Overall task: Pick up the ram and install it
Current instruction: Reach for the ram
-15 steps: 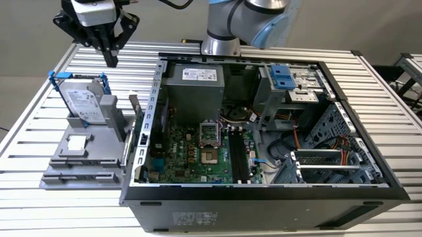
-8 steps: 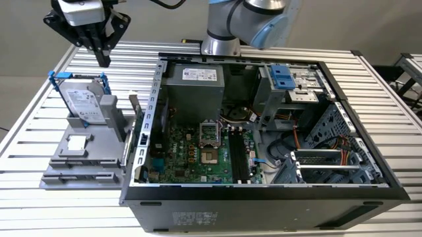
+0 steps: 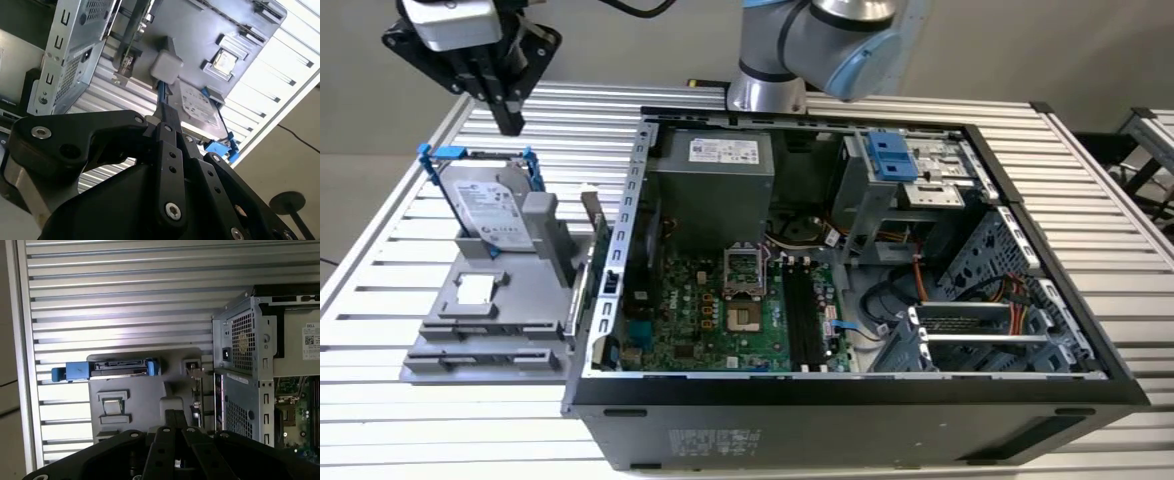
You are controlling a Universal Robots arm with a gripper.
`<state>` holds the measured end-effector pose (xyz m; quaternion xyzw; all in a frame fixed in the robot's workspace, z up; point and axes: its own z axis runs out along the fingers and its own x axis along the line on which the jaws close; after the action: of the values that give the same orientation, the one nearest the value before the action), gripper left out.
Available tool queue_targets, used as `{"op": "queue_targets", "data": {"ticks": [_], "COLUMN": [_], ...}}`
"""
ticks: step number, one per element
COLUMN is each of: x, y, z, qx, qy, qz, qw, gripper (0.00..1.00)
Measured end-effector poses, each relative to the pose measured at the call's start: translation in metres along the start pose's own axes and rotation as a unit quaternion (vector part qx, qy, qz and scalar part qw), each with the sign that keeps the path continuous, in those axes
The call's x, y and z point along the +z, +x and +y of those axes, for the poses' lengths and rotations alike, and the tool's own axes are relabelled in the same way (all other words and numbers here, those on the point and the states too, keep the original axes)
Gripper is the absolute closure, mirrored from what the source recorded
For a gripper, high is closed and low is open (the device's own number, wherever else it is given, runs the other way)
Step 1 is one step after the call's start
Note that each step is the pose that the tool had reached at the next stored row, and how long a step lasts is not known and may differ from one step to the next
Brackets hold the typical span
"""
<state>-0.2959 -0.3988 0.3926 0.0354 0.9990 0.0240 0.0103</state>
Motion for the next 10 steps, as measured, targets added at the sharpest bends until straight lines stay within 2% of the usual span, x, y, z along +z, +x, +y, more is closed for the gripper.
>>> {"op": "queue_targets", "data": {"ticks": [10], "x": [-0.0005], "y": [0.0192], "z": [-0.0013], "qx": [0.0], "qy": [0.0001], "qz": [0.0001], "qw": [1.0], "gripper": [1.0]}}
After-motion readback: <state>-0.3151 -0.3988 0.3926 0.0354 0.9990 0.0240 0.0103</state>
